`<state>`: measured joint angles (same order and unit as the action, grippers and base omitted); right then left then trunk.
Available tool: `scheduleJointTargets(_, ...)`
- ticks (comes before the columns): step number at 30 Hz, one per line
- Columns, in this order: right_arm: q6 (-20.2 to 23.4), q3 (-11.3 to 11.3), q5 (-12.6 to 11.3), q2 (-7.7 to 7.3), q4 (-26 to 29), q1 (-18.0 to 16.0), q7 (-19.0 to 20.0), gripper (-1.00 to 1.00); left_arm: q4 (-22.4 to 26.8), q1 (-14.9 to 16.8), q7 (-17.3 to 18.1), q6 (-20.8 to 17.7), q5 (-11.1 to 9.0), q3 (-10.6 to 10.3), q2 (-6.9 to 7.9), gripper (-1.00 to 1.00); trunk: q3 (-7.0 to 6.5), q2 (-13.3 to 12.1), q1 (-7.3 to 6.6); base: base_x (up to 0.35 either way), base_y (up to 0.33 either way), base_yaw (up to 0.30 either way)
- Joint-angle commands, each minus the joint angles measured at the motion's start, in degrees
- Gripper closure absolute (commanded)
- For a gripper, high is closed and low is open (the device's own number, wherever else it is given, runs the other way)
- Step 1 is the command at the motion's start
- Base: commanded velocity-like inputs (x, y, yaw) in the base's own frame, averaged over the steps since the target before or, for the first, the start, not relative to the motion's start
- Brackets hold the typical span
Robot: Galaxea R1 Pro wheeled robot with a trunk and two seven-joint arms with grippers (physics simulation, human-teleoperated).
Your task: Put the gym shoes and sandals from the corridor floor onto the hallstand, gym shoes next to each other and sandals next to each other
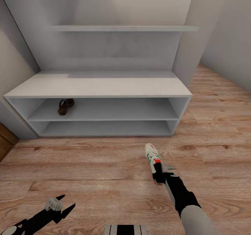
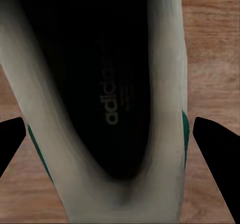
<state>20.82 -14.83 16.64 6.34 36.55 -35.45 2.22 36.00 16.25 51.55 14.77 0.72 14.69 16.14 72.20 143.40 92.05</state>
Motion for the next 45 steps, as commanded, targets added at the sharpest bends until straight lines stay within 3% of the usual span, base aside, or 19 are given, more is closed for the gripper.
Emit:
scheduleJointTargets(1, 1.9, -0.2, 0.9, 0.71, 0.2, -2.5, 0.0, 1.00, 0.0, 0.0, 1.3, 0.2, 0.2, 0.2, 0.01, -1.00, 0.05, 0.0, -0.02, 0.000, 0.000, 0.000)
scheduleJointTargets(9, 12.2, 0.0, -1.7, 2.27, 0.5, -11.1, -0.2, 1.00, -0.4, 0.0, 2.2, 2.0, 0.3, 0.1, 0.01, -1.00, 0.05, 0.0, -0.02, 0.000, 0.000, 0.000)
scheduleJointTargets(15, 14.0, -0.1, -3.3, 2.43, 0.8, -14.9, -0.5, 1.00, -0.5, 0.0, 2.2, 3.3, 1.6, 0.1, -0.05, -1.00, 0.05, 0.0, -0.02, 0.000, 0.000, 0.000)
scheduleJointTargets(24, 14.2, -0.3, -3.5, 2.31, 2.1, -16.0, -2.2, 1.00, -0.5, 0.0, 2.2, 3.7, 2.5, 0.2, -0.14, -1.00, 0.05, 0.0, -0.02, 0.000, 0.000, 0.000)
scheduleJointTargets(26, 14.2, -0.4, -3.5, 2.29, 3.3, -16.0, -5.3, 1.00, -0.5, 0.0, 2.2, 3.7, 2.5, 0.2, -0.14, -1.00, 0.05, 0.0, -0.02, 0.000, 0.000, 0.000)
scheduleJointTargets(27, 14.2, -0.4, -3.6, 2.28, 4.6, -16.0, -9.0, 1.00, -0.5, 0.0, 2.2, 3.7, 2.6, 0.2, -0.14, -1.00, 0.05, 0.0, -0.02, 0.000, 0.000, 0.000)
scheduleJointTargets(40, 14.4, -0.4, -3.6, 2.28, 4.8, -18.5, -9.5, 1.00, -0.6, 0.0, 2.2, 3.7, 2.6, 0.2, -0.14, -1.00, 0.05, 0.0, -0.02, 0.000, 0.000, 0.000)
scheduleJointTargets(45, 16.4, -0.4, -3.5, 2.28, 4.8, -19.1, -9.5, 1.00, -0.6, 0.0, 2.2, 3.7, 2.6, 0.2, -0.14, -1.00, 0.05, 0.0, -0.02, 0.070, 0.000, 0.000)
